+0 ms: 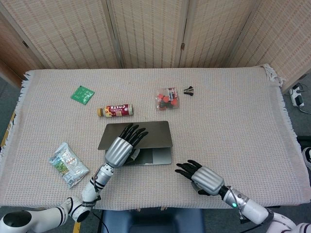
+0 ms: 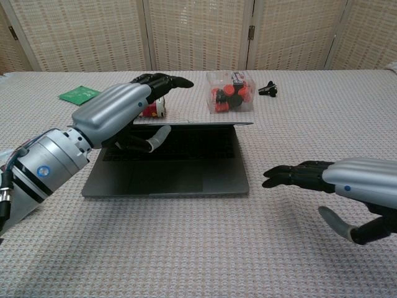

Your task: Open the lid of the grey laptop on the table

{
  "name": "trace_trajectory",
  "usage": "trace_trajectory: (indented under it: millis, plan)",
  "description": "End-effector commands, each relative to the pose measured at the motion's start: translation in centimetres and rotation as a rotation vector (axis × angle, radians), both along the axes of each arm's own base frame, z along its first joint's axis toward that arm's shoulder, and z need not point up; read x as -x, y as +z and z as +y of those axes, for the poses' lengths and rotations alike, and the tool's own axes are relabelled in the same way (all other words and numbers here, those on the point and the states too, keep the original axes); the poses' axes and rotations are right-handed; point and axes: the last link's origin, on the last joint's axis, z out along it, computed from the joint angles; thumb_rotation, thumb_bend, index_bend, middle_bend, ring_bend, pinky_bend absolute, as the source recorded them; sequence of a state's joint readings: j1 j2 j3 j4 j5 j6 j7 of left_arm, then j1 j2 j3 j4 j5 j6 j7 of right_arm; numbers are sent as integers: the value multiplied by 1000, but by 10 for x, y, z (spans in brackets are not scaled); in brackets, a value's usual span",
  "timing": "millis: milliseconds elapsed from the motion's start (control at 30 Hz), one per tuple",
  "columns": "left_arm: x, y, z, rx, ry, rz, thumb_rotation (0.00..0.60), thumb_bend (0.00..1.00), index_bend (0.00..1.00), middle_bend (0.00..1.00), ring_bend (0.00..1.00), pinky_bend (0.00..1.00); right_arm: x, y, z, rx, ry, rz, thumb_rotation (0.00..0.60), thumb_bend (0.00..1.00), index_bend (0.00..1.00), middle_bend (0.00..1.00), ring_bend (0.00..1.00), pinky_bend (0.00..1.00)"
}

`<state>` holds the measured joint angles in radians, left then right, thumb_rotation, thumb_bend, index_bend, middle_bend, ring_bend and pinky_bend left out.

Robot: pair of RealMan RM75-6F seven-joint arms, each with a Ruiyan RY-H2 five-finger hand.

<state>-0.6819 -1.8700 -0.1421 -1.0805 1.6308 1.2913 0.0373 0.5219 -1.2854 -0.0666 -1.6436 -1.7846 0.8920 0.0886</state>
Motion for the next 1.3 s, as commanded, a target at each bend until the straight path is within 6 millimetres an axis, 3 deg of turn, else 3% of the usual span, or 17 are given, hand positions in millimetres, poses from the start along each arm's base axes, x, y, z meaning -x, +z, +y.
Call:
trace_trajectory:
  millis: [33,333,633,1167,1300]
  plan:
    - [-1,2,2,-5,3,8,600,606,136,150,67,0,-20,-19,-19,7,46,2,600,823,0,0,53,0]
    - [-3,5,3,-11,2,21,600,606,133,150,61,0,-42,-55,-47,0,57,3,600,822,0,0,40,0]
    - [-3,5,4,-11,10,35,600,606,129,150,59,0,-46,-84,-58,-26,84,84,600,822,0,0,39,0]
    - [13,27,28,-65,95,47,600,604,96,145,17,0,-45,-95,-62,-22,79,130,600,834,0,0,61,0]
    - [19,41,41,-84,154,22,600,529,65,120,0,0,-46,-96,-64,-15,74,132,600,837,0,0,59,0]
